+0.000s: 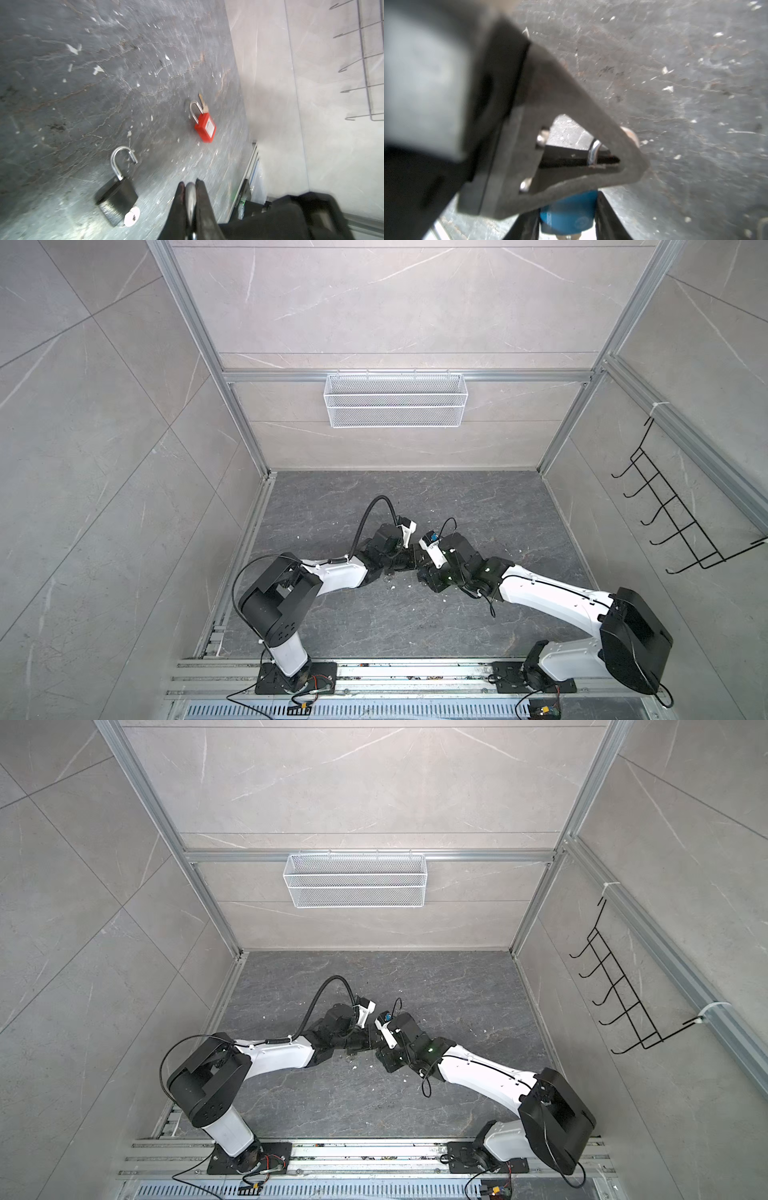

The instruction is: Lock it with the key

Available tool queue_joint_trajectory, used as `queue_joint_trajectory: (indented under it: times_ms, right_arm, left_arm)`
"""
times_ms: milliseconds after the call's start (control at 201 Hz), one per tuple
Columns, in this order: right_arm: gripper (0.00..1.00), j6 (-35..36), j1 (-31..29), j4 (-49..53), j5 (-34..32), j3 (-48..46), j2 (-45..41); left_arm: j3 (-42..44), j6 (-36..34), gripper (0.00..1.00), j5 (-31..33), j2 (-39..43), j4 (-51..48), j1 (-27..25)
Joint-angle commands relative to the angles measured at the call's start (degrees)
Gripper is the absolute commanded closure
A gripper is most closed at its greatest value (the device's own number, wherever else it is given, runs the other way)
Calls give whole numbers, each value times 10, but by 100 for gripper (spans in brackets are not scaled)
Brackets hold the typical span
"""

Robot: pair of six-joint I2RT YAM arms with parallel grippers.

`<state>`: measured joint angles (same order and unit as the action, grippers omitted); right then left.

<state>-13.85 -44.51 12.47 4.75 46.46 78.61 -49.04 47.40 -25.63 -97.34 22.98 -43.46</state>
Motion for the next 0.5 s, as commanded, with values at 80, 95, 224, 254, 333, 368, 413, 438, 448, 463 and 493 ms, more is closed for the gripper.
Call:
queue_joint_trajectory:
  times_ms: [80, 95, 224, 254, 333, 368, 413, 438, 448, 463, 493]
  right_arm:
    - [95, -13, -1, -32, -50, 1, -28]
    - [91, -14, -2, -32, -54, 1, -30]
    - [59, -19, -1, -52, -57, -13, -65]
    - [54, -17, -1, -60, -54, -20, -79]
    - [46, -4, 1, -77, -35, -37, -127]
    - [44, 2, 0, -84, -29, -45, -152]
    - [42, 8, 1, -90, -28, -52, -184]
    - [41, 11, 2, -91, -29, -55, -202]
    - [40, 12, 2, -92, -30, -56, -210]
    - [39, 14, 2, -92, -32, -57, -220]
    - [38, 17, 3, -91, -35, -58, -238]
  left_arm:
    - [0, 5, 100, -11, 1, 3, -1]
    - [2, 9, 100, -8, 2, 3, -1]
    - [15, 44, 100, 41, 43, 9, -1]
    - [19, 52, 100, 60, 56, 6, -1]
    - [26, 71, 100, 114, 96, -2, -1]
    - [29, 81, 100, 138, 115, -1, 0]
    - [36, 95, 100, 164, 137, 8, 0]
    - [40, 102, 100, 173, 148, 18, 0]
    - [41, 104, 100, 177, 153, 23, 0]
    - [43, 108, 100, 181, 158, 30, 0]
    - [46, 118, 100, 187, 168, 46, 0]
